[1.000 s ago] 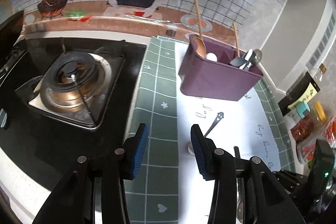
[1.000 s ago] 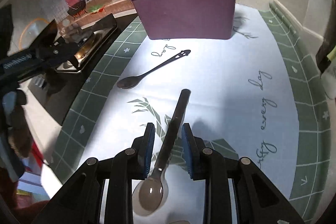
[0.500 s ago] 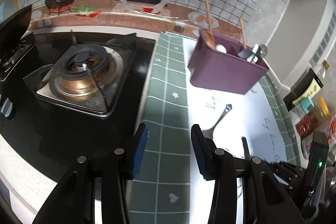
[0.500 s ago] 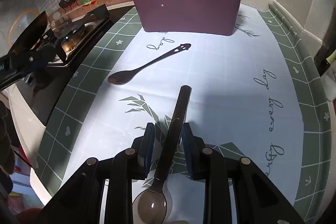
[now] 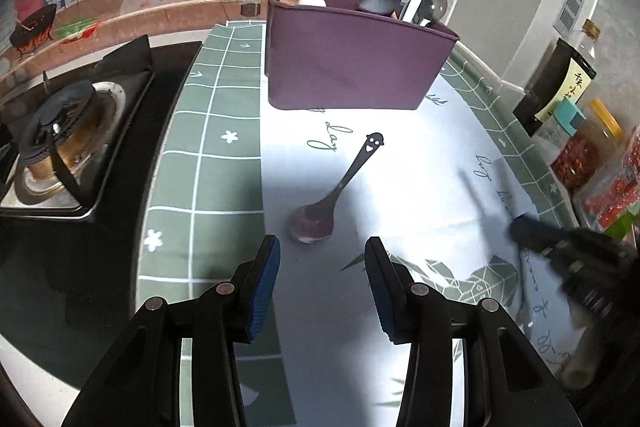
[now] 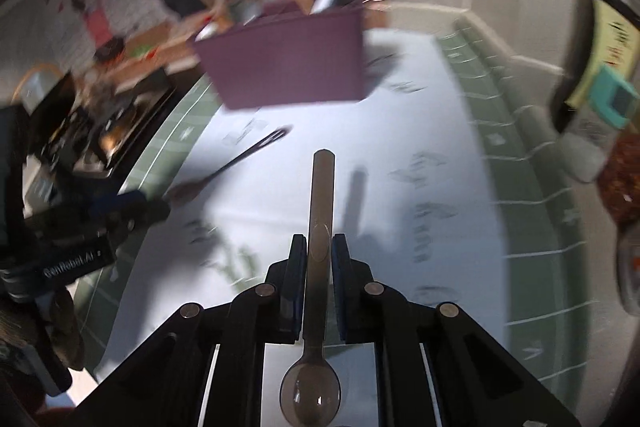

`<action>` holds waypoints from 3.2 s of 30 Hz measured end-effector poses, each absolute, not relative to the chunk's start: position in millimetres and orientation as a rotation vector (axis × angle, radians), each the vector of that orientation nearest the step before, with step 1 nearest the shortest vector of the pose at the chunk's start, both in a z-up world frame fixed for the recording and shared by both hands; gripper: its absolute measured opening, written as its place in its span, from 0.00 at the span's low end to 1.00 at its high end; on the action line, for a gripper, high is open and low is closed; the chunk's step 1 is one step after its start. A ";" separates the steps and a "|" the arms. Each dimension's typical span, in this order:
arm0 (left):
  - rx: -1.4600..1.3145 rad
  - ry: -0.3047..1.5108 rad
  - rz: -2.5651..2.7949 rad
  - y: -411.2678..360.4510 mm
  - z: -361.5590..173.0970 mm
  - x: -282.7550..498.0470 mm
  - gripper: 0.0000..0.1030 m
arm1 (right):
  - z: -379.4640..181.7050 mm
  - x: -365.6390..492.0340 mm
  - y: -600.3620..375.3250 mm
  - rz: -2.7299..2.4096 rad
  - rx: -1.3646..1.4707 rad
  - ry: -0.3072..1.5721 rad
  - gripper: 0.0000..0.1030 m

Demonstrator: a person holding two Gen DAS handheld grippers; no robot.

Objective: Organize utensils

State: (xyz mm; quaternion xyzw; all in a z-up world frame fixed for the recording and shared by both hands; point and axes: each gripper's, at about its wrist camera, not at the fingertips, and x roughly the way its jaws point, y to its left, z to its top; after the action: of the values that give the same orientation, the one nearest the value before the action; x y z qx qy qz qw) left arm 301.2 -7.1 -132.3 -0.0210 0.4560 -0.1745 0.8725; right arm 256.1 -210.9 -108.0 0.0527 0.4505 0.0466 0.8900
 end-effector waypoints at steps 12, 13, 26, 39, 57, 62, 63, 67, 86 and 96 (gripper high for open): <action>0.004 0.950 -0.319 -16.2 -150.5 317.9 0.44 | -97.5 251.0 -268.4 -0.021 0.197 0.901 0.11; 0.009 0.950 -0.322 -17.0 -150.4 319.2 0.44 | -98.2 250.4 -268.0 -0.018 0.200 0.902 0.11; 0.070 0.915 -0.312 -29.4 -155.8 325.9 0.29 | -101.0 251.8 -262.7 0.007 0.202 0.904 0.11; 0.017 0.846 -0.287 -13.2 -118.8 310.5 0.04 | -88.8 254.8 -260.7 0.024 0.176 0.871 0.11; -0.563 1.152 -0.320 22.7 -161.7 326.3 0.23 | -87.7 249.5 -258.8 0.052 0.174 0.881 0.11; -0.735 1.155 -0.261 24.0 -168.4 336.3 0.23 | -91.4 251.2 -262.7 0.053 0.175 0.890 0.11; -0.741 1.150 -0.245 21.8 -168.5 337.7 0.22 | -92.5 251.9 -262.7 0.054 0.175 0.893 0.11; -0.752 1.135 -0.173 19.6 -170.9 345.8 0.04 | -95.2 254.6 -262.9 0.061 0.179 0.897 0.11; -0.100 0.736 -0.229 4.4 -28.6 303.3 0.01 | -67.0 263.6 -261.2 0.081 0.123 0.795 0.11; 0.004 0.713 -0.266 7.6 7.1 290.4 0.01 | -45.1 273.4 -248.3 0.101 0.077 0.740 0.09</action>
State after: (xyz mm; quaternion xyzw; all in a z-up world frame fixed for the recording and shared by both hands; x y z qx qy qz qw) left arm 290.4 7.6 7.1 0.0021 0.3478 -0.1298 0.9285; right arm 273.4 -248.3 -45.1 0.0375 0.3614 0.0492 0.9304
